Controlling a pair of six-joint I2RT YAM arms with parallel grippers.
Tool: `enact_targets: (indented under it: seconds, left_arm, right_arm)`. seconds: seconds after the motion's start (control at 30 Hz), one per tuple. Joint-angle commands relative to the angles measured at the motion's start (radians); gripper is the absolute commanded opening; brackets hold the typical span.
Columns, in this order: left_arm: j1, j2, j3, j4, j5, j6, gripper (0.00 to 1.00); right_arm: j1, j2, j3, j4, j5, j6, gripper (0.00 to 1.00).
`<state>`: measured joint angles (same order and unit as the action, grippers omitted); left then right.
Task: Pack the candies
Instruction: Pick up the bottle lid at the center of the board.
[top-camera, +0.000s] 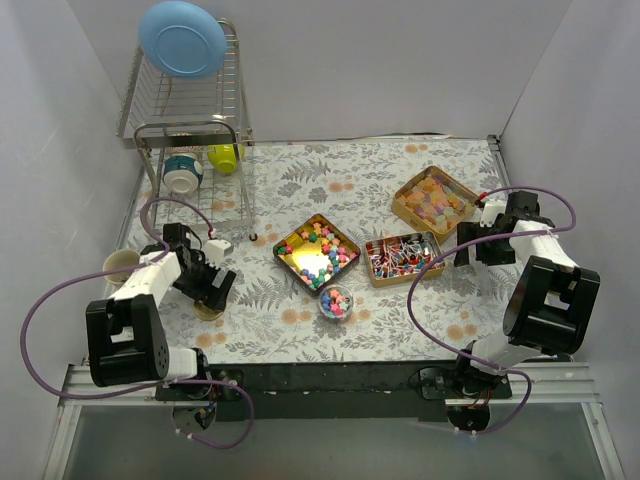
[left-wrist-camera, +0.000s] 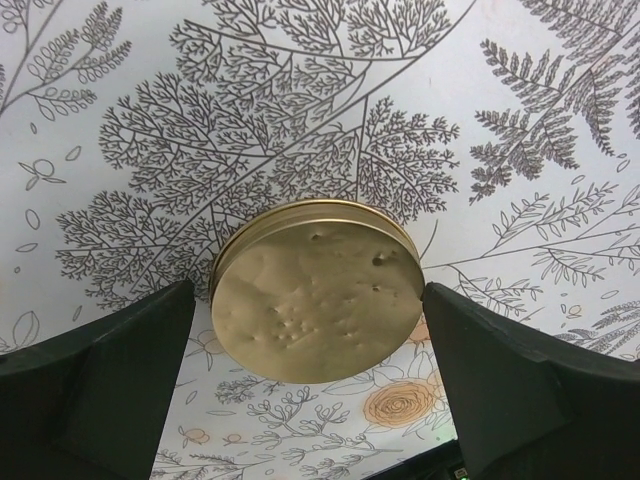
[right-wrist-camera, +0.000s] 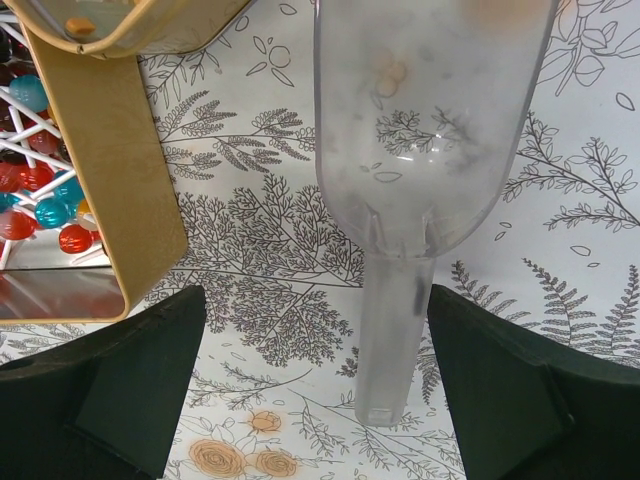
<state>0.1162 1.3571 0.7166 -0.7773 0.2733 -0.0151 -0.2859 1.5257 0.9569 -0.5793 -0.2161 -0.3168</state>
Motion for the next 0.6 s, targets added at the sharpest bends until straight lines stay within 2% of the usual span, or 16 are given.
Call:
enact_targets:
  seconds: [0.0,0.17,0.57]
  left_arm:
    - [-0.004,-0.044,-0.055,-0.016,-0.034,0.01,0.98]
    - [-0.007,-0.082,-0.101,-0.002,-0.054,0.063,0.98]
    - [-0.01,-0.026,-0.088,0.024,-0.034,0.046,0.98]
  right_arm:
    - [-0.001,-0.036,-0.006,0.016,-0.029,0.008,0.98]
    - [-0.001,-0.038,-0.017,0.025,-0.035,0.01,0.98]
    - [-0.001,-0.036,-0.006,0.041,-0.054,0.007,0.98]
